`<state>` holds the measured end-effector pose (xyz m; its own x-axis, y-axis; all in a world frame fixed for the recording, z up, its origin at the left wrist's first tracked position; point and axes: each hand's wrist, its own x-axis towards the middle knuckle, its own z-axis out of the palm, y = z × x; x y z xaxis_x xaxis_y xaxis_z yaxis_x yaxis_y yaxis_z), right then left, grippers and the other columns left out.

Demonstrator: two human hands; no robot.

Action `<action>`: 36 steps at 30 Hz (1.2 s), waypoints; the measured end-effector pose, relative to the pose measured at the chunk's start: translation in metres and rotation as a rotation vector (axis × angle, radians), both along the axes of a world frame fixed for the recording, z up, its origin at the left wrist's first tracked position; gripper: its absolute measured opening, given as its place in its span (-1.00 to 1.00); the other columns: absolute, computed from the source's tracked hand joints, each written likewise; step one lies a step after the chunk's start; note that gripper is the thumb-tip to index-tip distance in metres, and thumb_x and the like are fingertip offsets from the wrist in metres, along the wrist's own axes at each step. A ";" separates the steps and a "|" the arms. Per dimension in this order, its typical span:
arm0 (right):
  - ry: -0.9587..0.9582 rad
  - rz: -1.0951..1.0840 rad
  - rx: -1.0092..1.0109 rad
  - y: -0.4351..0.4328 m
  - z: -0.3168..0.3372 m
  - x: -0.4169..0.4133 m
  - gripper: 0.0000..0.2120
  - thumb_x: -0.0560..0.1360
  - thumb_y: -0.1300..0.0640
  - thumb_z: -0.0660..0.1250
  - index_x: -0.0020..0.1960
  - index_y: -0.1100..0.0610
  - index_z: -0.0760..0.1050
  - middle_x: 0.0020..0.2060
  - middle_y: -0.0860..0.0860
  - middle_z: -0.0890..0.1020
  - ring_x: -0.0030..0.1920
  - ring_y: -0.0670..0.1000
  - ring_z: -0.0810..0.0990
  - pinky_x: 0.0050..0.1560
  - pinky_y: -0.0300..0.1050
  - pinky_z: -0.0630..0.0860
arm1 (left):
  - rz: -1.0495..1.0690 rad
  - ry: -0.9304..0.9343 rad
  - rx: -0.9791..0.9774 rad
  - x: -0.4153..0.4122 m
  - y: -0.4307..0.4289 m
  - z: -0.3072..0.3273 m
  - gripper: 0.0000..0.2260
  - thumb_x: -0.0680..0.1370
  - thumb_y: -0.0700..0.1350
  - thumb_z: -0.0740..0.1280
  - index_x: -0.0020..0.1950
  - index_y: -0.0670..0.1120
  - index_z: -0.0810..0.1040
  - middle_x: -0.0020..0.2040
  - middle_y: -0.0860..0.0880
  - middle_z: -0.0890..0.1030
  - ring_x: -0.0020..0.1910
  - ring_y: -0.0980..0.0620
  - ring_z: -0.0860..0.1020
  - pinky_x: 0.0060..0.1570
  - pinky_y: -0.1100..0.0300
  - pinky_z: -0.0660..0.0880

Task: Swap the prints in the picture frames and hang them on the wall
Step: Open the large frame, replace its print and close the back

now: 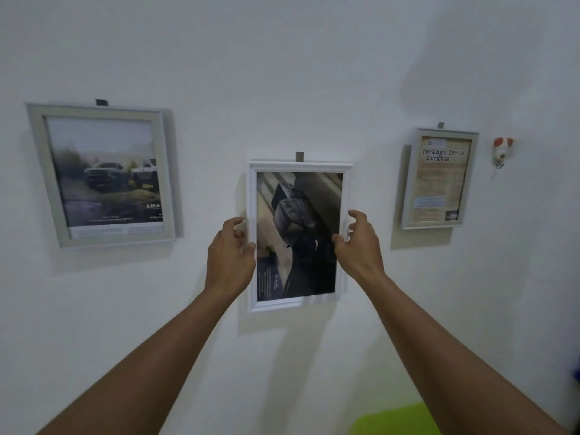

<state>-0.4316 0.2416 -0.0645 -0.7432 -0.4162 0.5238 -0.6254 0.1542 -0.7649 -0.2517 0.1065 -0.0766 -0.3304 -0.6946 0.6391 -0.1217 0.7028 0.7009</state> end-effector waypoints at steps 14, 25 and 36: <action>-0.076 0.232 -0.176 0.003 -0.017 -0.035 -0.44 0.54 0.28 0.39 0.40 -0.09 0.25 0.15 0.00 0.50 0.07 0.03 0.57 -0.09 -0.27 0.56 | -0.003 0.042 -0.018 -0.004 0.015 -0.002 -0.38 0.58 -0.28 0.31 0.52 0.18 0.21 0.31 -0.06 0.51 0.04 0.03 0.53 -0.24 0.52 0.48; -0.134 0.415 -0.224 0.060 -0.025 0.027 -0.41 0.52 0.33 0.38 0.42 -0.10 0.31 0.23 -0.09 0.45 0.08 -0.09 0.52 -0.27 -0.42 0.52 | -0.114 0.125 0.177 0.076 0.056 -0.015 -0.51 0.56 -0.27 0.35 0.42 0.09 0.37 0.18 -0.09 0.56 0.09 -0.06 0.57 -0.04 0.17 0.55; -0.532 0.453 -0.211 0.130 -0.150 0.140 -0.48 0.50 0.25 0.41 0.30 -0.26 0.49 0.06 0.15 0.66 0.12 0.12 0.63 -0.04 -0.06 0.51 | -0.169 0.127 0.593 0.184 0.101 -0.131 -0.70 0.55 -0.21 0.38 0.26 0.03 0.53 0.10 -0.03 0.65 0.06 -0.02 0.64 -0.05 0.06 0.62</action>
